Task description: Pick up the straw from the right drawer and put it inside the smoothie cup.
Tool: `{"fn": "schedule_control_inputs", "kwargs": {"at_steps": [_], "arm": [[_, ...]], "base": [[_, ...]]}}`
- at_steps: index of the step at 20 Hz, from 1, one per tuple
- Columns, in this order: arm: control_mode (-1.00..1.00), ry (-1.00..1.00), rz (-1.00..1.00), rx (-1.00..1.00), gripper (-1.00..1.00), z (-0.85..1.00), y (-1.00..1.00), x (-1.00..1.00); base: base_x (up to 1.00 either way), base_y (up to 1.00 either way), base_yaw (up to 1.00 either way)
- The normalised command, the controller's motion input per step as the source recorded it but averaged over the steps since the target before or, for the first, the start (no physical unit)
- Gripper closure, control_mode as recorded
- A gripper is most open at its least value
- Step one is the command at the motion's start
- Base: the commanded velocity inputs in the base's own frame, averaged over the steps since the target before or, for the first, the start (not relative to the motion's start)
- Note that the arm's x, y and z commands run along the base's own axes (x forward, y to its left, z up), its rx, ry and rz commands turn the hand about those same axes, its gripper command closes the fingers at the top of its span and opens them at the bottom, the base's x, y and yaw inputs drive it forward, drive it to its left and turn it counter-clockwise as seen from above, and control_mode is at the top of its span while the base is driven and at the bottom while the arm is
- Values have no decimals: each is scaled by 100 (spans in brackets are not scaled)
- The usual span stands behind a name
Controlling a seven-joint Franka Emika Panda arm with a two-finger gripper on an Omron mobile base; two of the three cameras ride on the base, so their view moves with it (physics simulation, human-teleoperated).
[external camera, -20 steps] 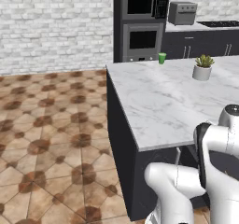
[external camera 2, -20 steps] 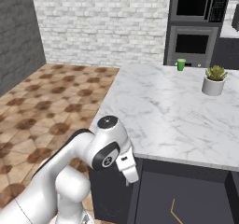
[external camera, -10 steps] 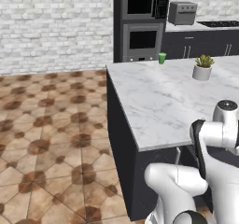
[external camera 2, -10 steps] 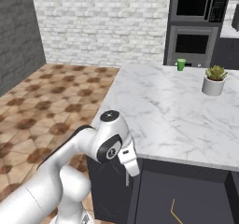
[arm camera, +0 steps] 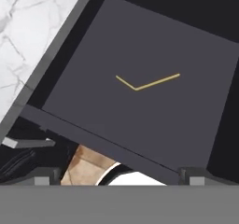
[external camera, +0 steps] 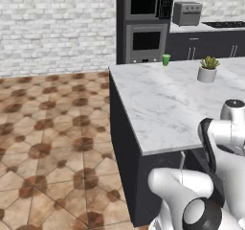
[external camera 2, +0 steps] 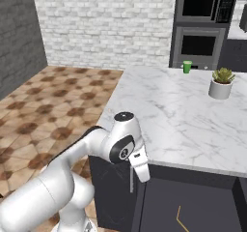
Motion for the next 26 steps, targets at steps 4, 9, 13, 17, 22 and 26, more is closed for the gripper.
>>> {"fn": "schedule_control_inputs", "kwargs": {"at_steps": [4,9,13,17,22,26], "arm": [[-100,4,-1,9,-100,-21,-16,0],[-100,3,0,12,-100,-24,-53,0],[-100,0,5,4,-100,-20,-78,0],[-100,0,7,1,-100,-15,-50,0],[-100,0,2,1,-100,-2,-6,0],[-100,0,5,0,-100,-26,-14,0]], "base": [[0,0,0],[0,0,0],[0,0,0],[0,0,0],[0,0,0],[0,0,0]]}}
